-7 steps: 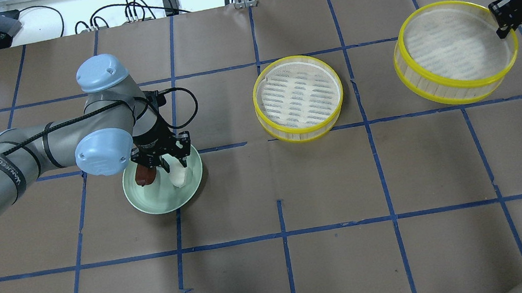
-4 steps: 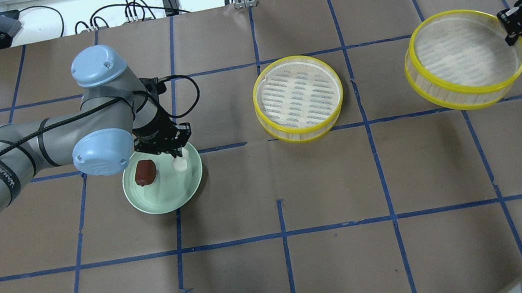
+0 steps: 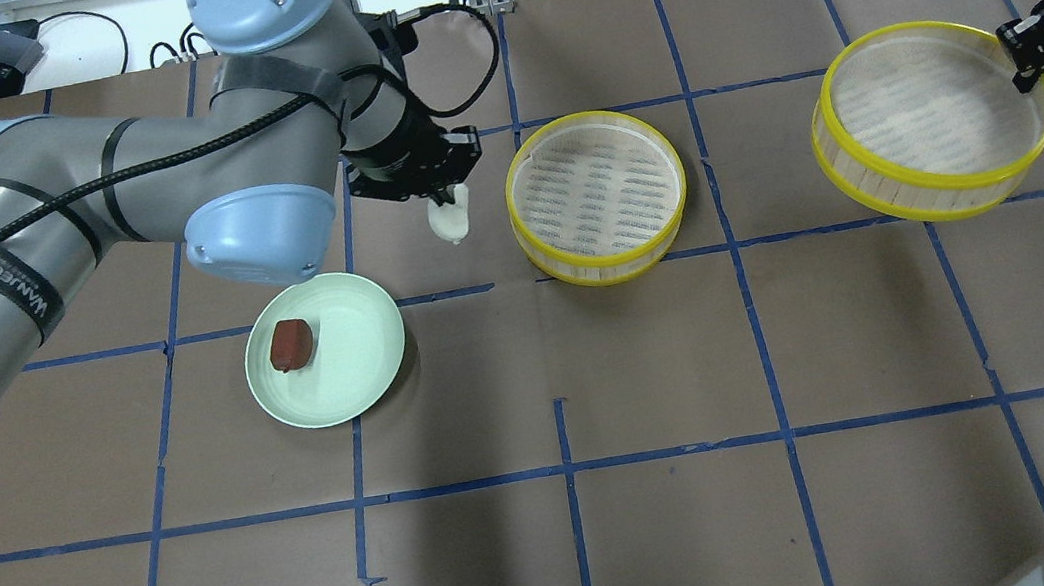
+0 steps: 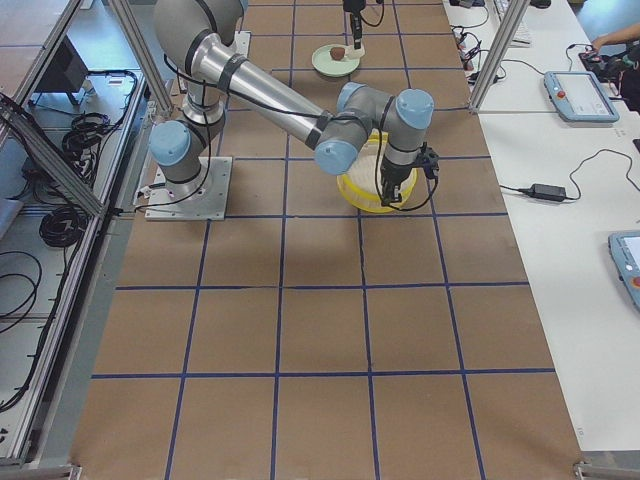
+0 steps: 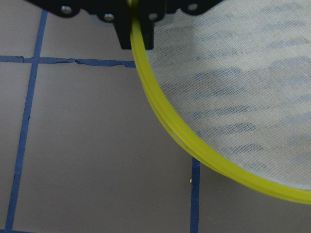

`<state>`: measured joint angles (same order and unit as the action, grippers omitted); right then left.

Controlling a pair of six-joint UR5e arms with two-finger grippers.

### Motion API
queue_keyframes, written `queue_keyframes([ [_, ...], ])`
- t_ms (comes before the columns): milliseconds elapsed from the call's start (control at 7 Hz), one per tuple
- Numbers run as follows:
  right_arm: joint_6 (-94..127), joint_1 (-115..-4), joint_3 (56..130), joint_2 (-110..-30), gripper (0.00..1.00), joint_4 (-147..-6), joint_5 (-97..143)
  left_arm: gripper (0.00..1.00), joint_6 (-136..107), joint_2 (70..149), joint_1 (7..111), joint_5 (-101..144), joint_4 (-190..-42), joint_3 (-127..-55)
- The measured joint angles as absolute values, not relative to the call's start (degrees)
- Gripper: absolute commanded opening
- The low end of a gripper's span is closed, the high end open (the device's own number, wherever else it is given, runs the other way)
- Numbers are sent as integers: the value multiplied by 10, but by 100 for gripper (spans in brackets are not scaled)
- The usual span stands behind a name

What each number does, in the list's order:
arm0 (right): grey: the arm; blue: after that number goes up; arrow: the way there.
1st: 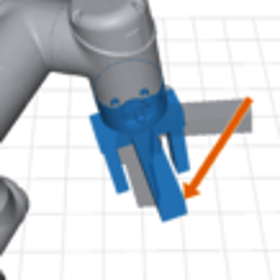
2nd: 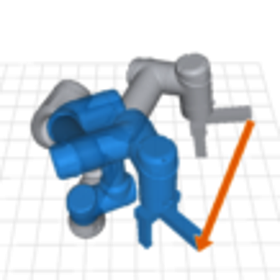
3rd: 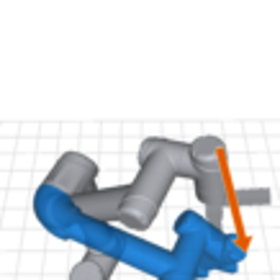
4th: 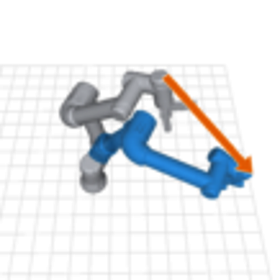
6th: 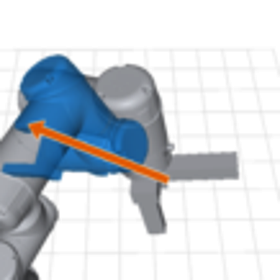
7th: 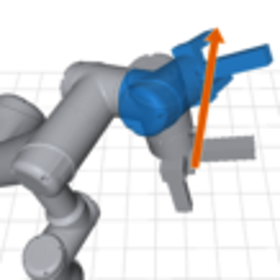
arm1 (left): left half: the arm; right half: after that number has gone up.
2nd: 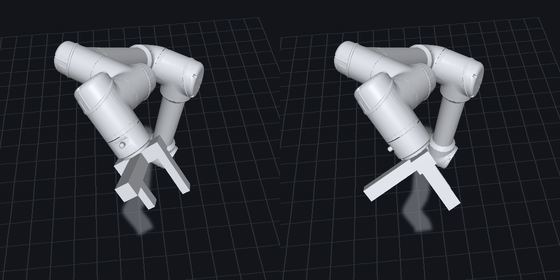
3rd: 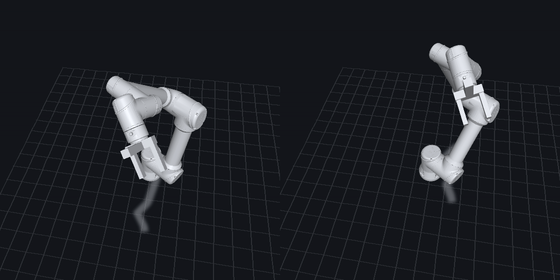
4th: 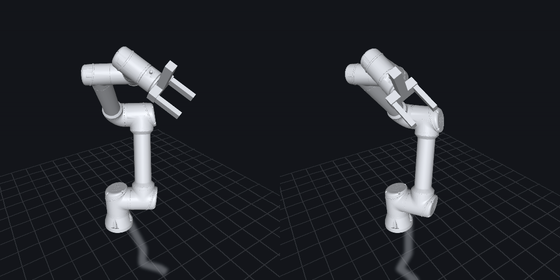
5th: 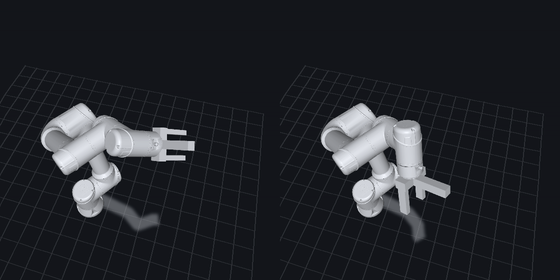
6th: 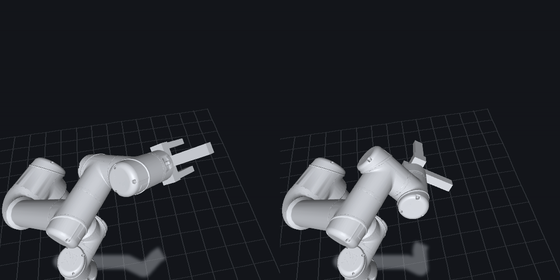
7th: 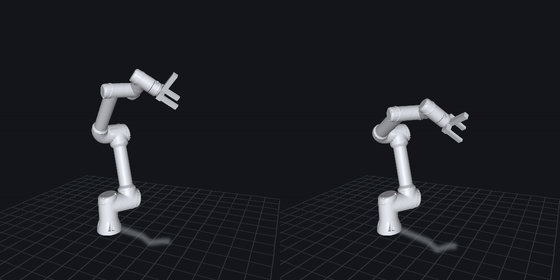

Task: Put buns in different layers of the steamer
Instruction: 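Carry the white bun with the left gripper into the lower steamer tier and release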

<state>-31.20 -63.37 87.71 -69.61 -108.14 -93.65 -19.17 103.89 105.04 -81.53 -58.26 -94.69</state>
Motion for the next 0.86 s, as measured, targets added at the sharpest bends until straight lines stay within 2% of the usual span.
queue_keyframes([
  [286,-312,-634,878,-696,8,-1081,-936,5,-218,1078,1079,-788,-517,-939],
  [429,-312,-634,877,-696,8,-1081,-936,11,-235,1107,1094,-785,-481,-939],
  [571,-312,-634,877,-696,8,-1081,-935,99,-253,1140,1104,-785,-441,-939],
  [857,-311,-634,877,-696,8,-1081,-935,100,-262,1174,1110,-788,-401,-938],
])
